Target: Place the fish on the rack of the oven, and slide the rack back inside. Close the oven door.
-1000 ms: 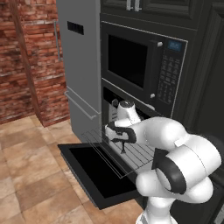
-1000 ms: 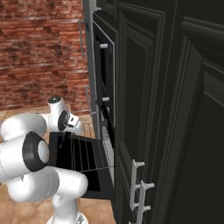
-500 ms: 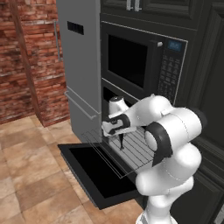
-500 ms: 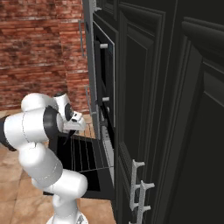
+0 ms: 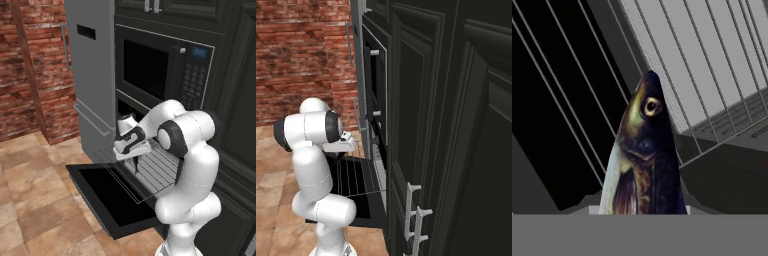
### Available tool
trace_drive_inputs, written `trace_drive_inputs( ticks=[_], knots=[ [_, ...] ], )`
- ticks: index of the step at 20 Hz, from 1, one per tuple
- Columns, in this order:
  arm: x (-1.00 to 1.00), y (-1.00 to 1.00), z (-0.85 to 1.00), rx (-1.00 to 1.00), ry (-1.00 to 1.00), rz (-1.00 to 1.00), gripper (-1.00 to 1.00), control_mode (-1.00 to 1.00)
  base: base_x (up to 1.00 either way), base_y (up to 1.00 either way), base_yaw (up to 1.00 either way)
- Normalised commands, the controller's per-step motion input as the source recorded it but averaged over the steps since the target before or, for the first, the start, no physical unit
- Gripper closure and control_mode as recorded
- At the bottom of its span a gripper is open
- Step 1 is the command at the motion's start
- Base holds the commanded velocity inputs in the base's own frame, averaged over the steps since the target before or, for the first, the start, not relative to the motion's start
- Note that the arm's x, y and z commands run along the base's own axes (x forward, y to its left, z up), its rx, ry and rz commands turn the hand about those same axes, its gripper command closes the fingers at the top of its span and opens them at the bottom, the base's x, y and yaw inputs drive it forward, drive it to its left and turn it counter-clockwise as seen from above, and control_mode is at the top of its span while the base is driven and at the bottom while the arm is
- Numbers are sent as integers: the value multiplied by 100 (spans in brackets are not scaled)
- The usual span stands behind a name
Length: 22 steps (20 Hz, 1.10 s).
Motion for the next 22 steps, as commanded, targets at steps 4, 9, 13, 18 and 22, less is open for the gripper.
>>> trace_drive_inputs(
  ticks=[4,9,13,18,22],
  knots=[
    [9,0,-45,-2,0,0,100,-100,0,0,0],
    [17,0,-37,-1,0,0,100,-100,0,0,0],
    [40,0,-40,-1,0,0,100,-100,0,0,0],
    [47,0,-32,-1,0,0,100,-100,0,0,0],
    [41,0,-31,0,0,0,100,-100,0,0,0]
  ],
)
